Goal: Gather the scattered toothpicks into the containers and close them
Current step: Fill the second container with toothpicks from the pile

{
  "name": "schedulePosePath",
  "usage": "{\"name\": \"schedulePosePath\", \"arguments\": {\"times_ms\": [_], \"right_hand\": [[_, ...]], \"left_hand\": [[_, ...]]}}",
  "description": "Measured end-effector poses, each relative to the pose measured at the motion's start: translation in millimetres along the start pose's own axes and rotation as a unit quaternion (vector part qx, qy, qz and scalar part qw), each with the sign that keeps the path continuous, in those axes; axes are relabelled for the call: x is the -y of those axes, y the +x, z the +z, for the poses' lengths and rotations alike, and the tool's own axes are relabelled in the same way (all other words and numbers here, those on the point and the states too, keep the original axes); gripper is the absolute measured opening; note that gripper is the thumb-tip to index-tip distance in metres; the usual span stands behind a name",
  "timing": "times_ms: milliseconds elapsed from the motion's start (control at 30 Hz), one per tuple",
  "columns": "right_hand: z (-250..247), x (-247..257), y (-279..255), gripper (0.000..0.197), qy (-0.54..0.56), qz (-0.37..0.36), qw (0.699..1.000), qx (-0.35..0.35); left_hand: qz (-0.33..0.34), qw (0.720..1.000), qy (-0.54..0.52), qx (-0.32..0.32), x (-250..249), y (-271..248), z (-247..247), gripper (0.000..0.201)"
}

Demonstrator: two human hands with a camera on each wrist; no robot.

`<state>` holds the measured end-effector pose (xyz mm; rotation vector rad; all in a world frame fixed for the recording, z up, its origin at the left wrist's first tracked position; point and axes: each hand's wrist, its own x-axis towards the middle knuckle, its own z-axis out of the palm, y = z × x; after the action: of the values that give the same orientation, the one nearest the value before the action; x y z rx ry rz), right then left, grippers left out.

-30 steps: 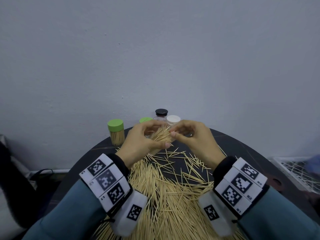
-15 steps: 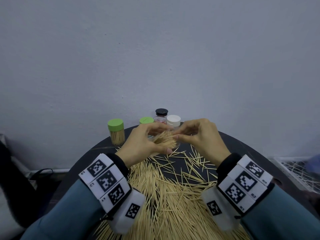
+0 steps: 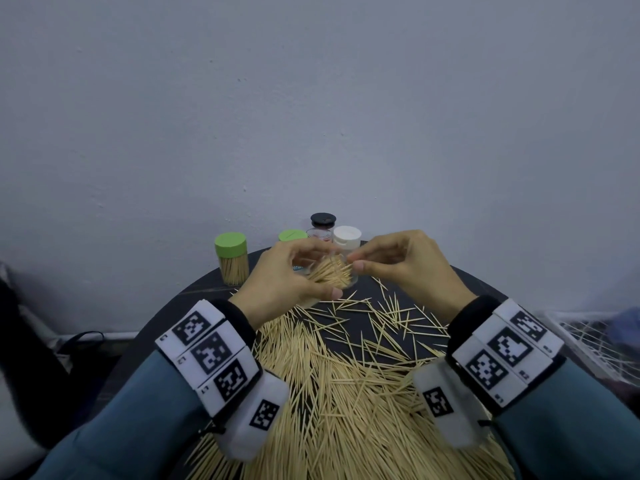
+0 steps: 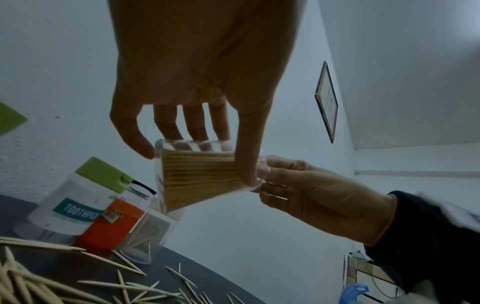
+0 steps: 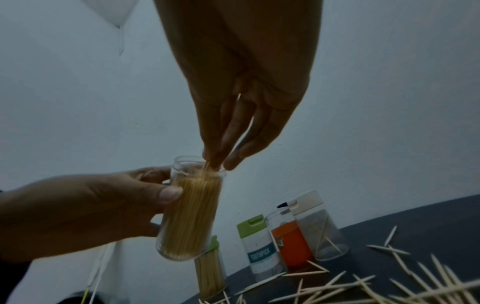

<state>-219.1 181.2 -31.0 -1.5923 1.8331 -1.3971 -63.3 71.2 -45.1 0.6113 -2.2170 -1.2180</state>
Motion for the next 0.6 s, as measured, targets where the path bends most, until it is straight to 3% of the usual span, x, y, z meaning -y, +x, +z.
{"name": "schedulePosePath", "arguments": {"times_ms": [167,233,267,333,433,500,600], "right_hand": [[-5,-3,3,0.006,0.038,0.022,0.998,-0.042],[-8,-14,8,0.010,-0.015,0.077,0.996,-0.043],[-11,-21,10,0.016,-0.091,0.111,0.989,-0.020],[-17,-37,15,0.032,-0.279,0.194,0.937,0.076],[-16,-55,17,0.051,-0.436,0.293,0.822,0.221],[-12,-59,18,0.051,-0.455,0.299,0.800,0.253],[-3,-57,15,0.047,-0.462,0.278,0.802,0.256]], "left_hand": [[-0.012,1.000,-0.009,0.005,1,1,2,0.060],[-0.016,1.000,-0.015,0.007,2,1,1,0.059],[-0.017,1.000,-0.018,0.007,2,1,1,0.059],[-0.024,0.999,-0.026,0.008,2,2,1,0.059],[-0.027,0.999,-0.028,0.016,2,2,2,0.058],[-0.023,0.999,-0.029,0.021,2,2,3,0.057],[-0.023,0.999,-0.032,0.028,1,2,3,0.056]]}}
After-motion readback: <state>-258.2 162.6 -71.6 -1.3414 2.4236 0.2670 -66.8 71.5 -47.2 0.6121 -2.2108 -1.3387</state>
